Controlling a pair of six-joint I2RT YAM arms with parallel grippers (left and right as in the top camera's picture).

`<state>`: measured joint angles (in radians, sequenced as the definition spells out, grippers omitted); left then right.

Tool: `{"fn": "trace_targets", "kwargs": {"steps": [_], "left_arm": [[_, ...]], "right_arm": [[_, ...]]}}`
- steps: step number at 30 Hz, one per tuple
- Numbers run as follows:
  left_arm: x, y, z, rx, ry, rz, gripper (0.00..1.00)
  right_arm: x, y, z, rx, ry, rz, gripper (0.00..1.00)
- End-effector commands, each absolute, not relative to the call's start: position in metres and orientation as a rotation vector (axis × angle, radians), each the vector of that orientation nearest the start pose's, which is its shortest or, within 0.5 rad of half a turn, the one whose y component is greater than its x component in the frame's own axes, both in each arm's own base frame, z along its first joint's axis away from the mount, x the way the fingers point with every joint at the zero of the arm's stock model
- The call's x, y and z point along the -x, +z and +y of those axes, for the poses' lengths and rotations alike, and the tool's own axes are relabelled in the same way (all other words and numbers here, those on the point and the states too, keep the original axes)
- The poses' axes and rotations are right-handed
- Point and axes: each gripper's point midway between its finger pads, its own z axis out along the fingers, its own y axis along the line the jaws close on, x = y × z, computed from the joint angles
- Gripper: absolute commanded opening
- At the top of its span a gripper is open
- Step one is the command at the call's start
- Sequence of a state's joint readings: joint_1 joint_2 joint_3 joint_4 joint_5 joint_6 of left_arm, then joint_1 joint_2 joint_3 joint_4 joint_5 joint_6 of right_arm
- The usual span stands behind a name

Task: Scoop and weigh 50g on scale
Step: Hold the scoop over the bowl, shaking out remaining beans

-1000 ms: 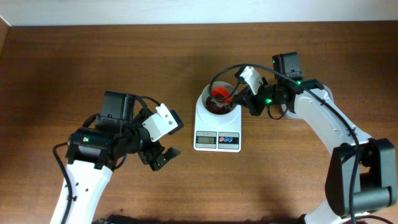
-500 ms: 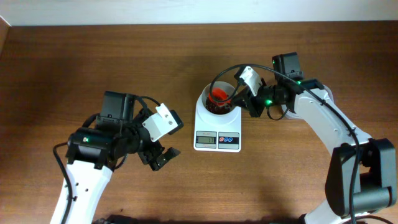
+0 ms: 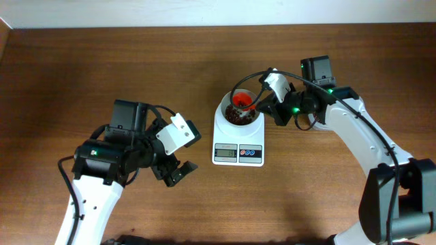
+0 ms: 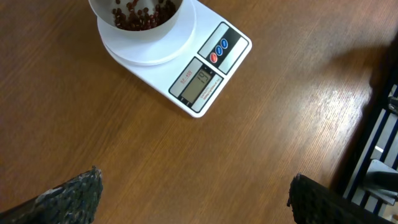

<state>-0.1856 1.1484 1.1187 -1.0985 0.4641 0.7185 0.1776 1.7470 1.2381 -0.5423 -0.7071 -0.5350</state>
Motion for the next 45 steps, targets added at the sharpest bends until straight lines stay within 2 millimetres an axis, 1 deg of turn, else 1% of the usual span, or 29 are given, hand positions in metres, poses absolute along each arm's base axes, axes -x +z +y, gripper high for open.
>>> {"fn": "trace_targets", "kwargs": {"steps": [1, 3, 4, 6, 8, 9, 11, 12, 14, 17, 20, 21, 23, 24, 26, 27, 29, 30, 31, 32, 33, 37, 39, 40, 41, 42, 45], "left_arm": [[-0.241, 0.209, -0.123, -1.256, -0.420, 2.212, 0.99], [-0.241, 0.209, -0.123, -1.256, -0.420, 2.212, 0.99], [-0.241, 0.209, -0.123, -1.256, -0.420, 2.212, 0.99], [-0.241, 0.209, -0.123, -1.256, -0.420, 2.212, 0.99], [-0.241, 0.209, -0.123, -1.256, -0.420, 2.212, 0.99], [-0.241, 0.209, -0.123, -1.256, -0.420, 2.212, 0.99], [-0.241, 0.209, -0.123, -1.256, -0.420, 2.212, 0.99], [-0.241, 0.209, -0.123, -1.256, -0.420, 2.212, 0.99], [-0.241, 0.209, -0.123, -1.256, -0.420, 2.212, 0.99], [-0.241, 0.209, -0.123, -1.256, -0.420, 2.212, 0.99], [-0.241, 0.209, -0.123, -1.256, -0.420, 2.212, 0.99], [-0.241, 0.209, -0.123, -1.256, -0.420, 2.213, 0.99], [-0.241, 0.209, -0.123, -1.256, -0.420, 2.212, 0.99], [-0.241, 0.209, -0.123, -1.256, -0.420, 2.212, 0.99], [-0.241, 0.209, -0.123, -1.256, -0.420, 2.212, 0.99], [-0.241, 0.209, -0.123, -1.256, -0.420, 2.213, 0.99], [-0.241, 0.209, -0.123, -1.256, -0.420, 2.212, 0.99], [-0.241, 0.209, -0.123, -1.256, -0.420, 2.213, 0.99], [-0.241, 0.209, -0.123, -1.256, -0.420, 2.212, 0.99], [-0.241, 0.209, -0.123, -1.256, -0.420, 2.212, 0.99], [-0.241, 0.209, -0.123, -1.256, -0.420, 2.212, 0.99], [-0.241, 0.209, -0.123, -1.256, -0.419, 2.212, 0.99], [-0.241, 0.209, -0.123, -1.256, -0.420, 2.212, 0.99], [-0.241, 0.209, -0.123, -1.256, -0.420, 2.212, 0.99], [-0.241, 0.209, -0.123, -1.256, -0.420, 2.212, 0.99], [-0.241, 0.209, -0.123, -1.256, -0.420, 2.212, 0.99], [-0.241, 0.209, -0.123, -1.256, -0.420, 2.212, 0.99]], "right_arm": [[-0.375, 0.152, 0.189, 1.089, 0.797, 2.115, 0.04], [-0.389, 0.145, 0.179, 1.079, 0.651, 2.147, 0.04], [-0.387, 0.145, 0.178, 1.064, 0.658, 2.163, 0.04], [-0.375, 0.150, 0.186, 1.077, 0.733, 2.157, 0.04], [-0.384, 0.143, 0.180, 1.122, 0.589, 2.160, 0.04], [-0.381, 0.144, 0.182, 1.127, 0.589, 2.166, 0.04], [-0.366, 0.144, 0.192, 1.175, 0.618, 2.172, 0.04], [-0.366, 0.144, 0.195, 1.188, 0.606, 2.169, 0.04], [-0.373, 0.142, 0.192, 1.180, 0.530, 2.175, 0.04], [-0.376, 0.144, 0.193, 1.172, 0.525, 2.165, 0.04], [-0.371, 0.144, 0.192, 1.177, 0.535, 2.178, 0.04], [-0.373, 0.143, 0.191, 1.173, 0.524, 2.178, 0.04], [-0.383, 0.143, 0.185, 1.067, 0.481, 2.232, 0.04], [-0.380, 0.144, 0.187, 1.076, 0.508, 2.228, 0.04], [-0.363, 0.144, 0.197, 1.219, 0.585, 2.157, 0.04], [-0.365, 0.143, 0.195, 1.216, 0.560, 2.165, 0.04], [-0.379, 0.141, 0.185, 1.100, 0.489, 2.231, 0.04], [-0.379, 0.142, 0.185, 1.091, 0.497, 2.234, 0.04], [-0.375, 0.142, 0.188, 1.130, 0.509, 2.214, 0.04], [-0.376, 0.142, 0.189, 1.135, 0.504, 2.206, 0.04], [-0.379, 0.143, 0.188, 1.118, 0.492, 2.211, 0.04], [-0.378, 0.143, 0.188, 1.114, 0.505, 2.213, 0.04], [-0.368, 0.143, 0.195, 1.190, 0.545, 2.178, 0.04], [-0.370, 0.142, 0.193, 1.185, 0.528, 2.182, 0.04], [-0.379, 0.140, 0.184, 1.098, 0.470, 2.239, 0.04], [-0.381, 0.140, 0.182, 1.077, 0.468, 2.250, 0.04], [-0.382, 0.141, 0.182, 1.073, 0.466, 2.248, 0.04]]}}
